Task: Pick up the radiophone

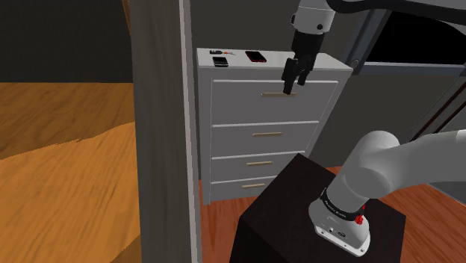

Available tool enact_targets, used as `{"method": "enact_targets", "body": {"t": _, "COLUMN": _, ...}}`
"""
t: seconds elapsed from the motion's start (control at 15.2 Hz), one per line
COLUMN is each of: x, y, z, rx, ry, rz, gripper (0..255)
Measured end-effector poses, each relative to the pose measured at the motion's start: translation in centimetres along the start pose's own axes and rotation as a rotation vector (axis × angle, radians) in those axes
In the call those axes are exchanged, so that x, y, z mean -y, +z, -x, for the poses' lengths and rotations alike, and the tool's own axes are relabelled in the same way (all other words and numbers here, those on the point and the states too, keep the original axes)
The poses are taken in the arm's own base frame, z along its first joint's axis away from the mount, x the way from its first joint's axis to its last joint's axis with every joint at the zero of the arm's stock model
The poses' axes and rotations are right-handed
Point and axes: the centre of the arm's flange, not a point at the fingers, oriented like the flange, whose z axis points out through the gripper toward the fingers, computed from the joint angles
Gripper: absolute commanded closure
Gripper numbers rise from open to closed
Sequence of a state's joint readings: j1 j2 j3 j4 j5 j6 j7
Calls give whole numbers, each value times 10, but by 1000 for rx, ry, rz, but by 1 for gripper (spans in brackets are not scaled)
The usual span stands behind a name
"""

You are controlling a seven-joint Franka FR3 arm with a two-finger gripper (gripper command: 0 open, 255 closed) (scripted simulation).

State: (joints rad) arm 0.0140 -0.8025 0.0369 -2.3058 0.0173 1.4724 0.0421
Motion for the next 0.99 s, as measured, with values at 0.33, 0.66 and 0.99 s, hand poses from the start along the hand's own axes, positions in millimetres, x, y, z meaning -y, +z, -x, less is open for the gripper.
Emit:
{"method": "enact_targets", "body": {"t": 0.33, "x": 2, "y": 0, "z": -38, "rx": -1, "ry": 49, "rz": -5, "gripper": 0}}
{"method": "enact_targets", "body": {"t": 0.66, "x": 1, "y": -4, "z": -103, "rx": -4, "ry": 128, "rz": -15, "gripper": 0}}
{"method": "enact_targets", "body": {"t": 0.99, "x": -4, "y": -8, "z": -170, "rx": -7, "ry": 209, "rz": -24, "gripper": 0}}
